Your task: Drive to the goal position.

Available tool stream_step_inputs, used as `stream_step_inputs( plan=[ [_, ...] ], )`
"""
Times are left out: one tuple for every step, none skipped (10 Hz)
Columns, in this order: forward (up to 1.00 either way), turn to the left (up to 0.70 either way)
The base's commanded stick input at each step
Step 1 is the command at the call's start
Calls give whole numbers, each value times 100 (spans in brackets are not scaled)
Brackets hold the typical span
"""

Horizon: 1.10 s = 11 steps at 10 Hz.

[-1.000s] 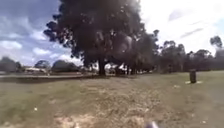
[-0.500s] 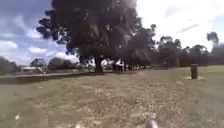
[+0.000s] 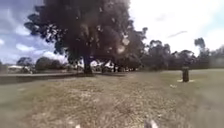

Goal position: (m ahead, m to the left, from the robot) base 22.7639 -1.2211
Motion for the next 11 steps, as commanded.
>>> stream_step_inputs(
  plan=[
    [70,0],
    [70,0],
    [70,0],
    [70,0],
    [70,0],
    [70,0],
    [70,0],
    [70,0],
    [70,0],
    [70,0],
    [70,0]
  ],
)
